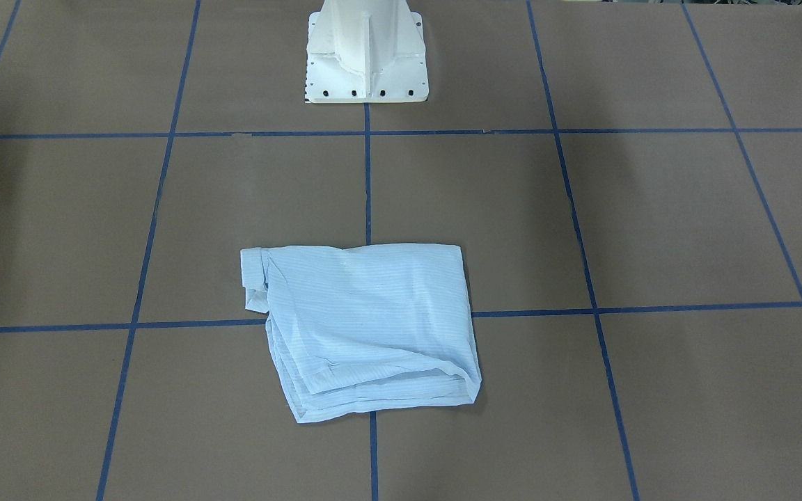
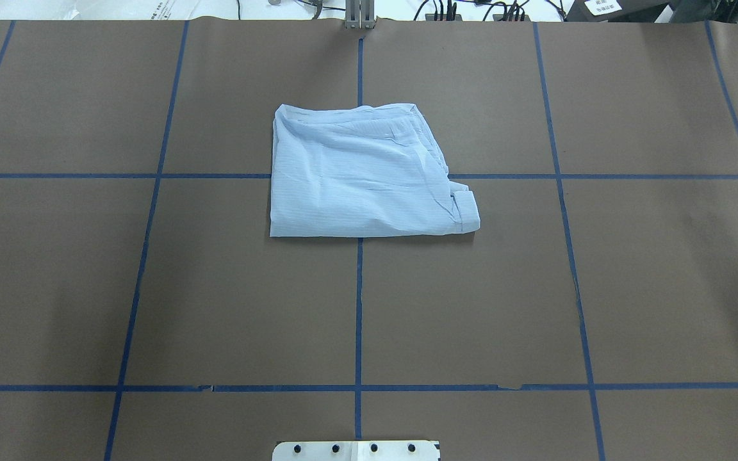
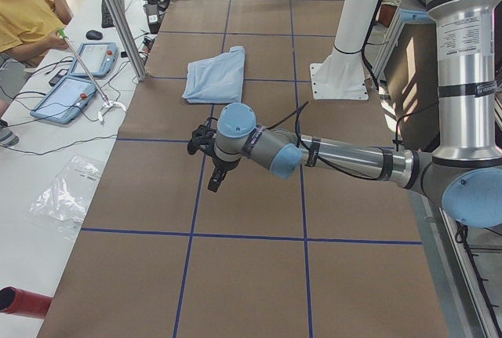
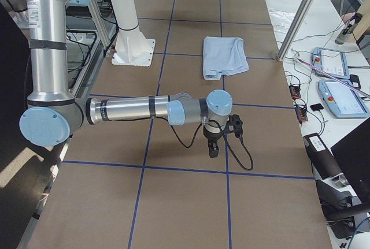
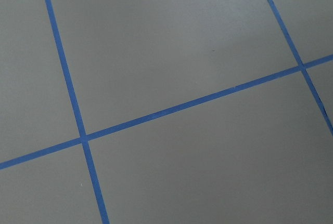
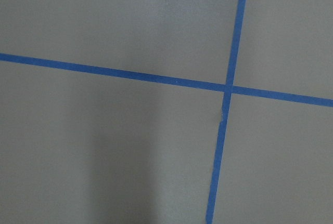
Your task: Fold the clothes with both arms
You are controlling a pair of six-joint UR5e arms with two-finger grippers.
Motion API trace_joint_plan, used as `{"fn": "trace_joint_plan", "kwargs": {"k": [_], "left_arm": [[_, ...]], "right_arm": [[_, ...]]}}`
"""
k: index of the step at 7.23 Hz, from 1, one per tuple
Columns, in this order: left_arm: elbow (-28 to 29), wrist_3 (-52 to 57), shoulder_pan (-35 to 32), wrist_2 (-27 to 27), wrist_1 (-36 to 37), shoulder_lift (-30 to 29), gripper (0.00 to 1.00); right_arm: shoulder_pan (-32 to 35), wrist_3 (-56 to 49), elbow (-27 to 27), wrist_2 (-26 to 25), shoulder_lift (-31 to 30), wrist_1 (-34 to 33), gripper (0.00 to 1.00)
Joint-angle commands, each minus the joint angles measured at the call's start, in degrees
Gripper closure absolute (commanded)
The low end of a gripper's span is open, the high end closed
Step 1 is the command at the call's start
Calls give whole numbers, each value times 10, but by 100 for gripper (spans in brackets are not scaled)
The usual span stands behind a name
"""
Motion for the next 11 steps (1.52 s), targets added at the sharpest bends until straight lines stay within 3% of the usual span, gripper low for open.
{"fn": "trace_joint_plan", "kwargs": {"k": [1, 11], "left_arm": [[-7, 0, 0, -4, -1, -1, 0], [-7, 0, 0, -8, -1, -1, 0]], "right_arm": [[0, 0, 6, 0, 1, 0, 0], [0, 0, 24, 10, -3, -1, 0]]}}
